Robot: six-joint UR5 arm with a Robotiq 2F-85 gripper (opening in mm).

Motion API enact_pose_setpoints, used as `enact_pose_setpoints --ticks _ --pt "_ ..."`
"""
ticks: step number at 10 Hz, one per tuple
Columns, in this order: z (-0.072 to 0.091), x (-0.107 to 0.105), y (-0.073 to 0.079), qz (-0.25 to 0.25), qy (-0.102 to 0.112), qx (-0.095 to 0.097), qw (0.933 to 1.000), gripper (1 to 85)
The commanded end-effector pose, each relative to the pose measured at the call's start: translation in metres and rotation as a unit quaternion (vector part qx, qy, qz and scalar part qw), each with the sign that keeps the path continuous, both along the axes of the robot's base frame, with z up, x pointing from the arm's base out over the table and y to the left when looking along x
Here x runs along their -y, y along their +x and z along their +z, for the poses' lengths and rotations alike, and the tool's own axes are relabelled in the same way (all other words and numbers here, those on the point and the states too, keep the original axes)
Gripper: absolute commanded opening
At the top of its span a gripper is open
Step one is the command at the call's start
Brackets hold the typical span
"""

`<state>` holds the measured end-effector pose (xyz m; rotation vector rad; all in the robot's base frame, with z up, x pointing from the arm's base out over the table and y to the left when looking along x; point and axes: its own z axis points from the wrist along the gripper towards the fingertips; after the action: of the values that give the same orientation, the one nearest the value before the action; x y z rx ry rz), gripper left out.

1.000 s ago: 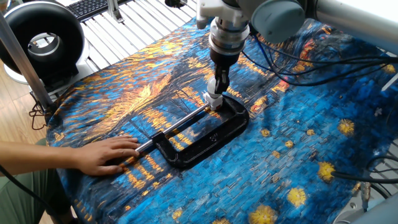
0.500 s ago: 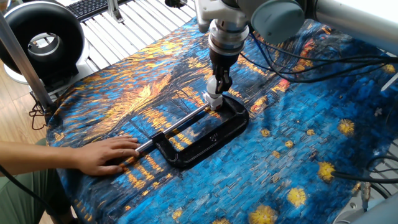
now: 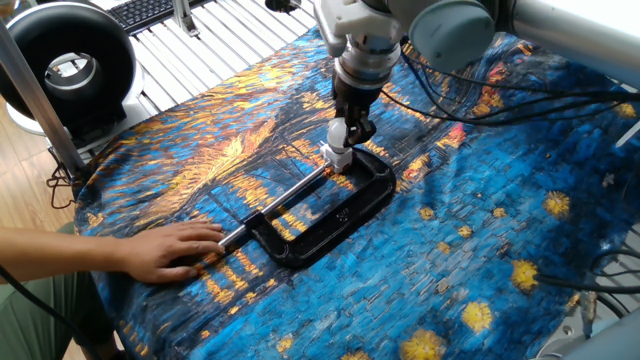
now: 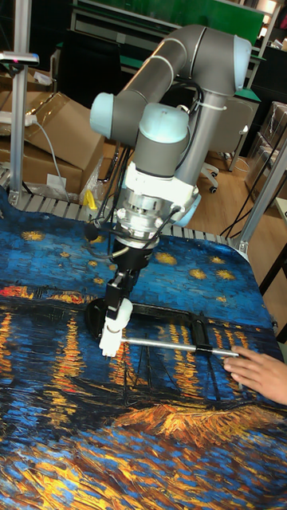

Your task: Take out the light bulb by rotating it

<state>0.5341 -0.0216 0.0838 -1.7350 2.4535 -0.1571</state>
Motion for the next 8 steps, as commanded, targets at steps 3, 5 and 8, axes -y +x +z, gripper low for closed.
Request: enact_pose_setpoints --ticks 3,5,8 --pt "-0.004 0.015 0.000 0.042 -0.006 -0.010 0.9990 80.0" --pt "0.001 0.020 -0.026 -0.048 0.007 -0.059 0.9971 81.3" --pt "0.013 0.039 -0.045 -0.187 0.013 -0.073 0.9795 79.7"
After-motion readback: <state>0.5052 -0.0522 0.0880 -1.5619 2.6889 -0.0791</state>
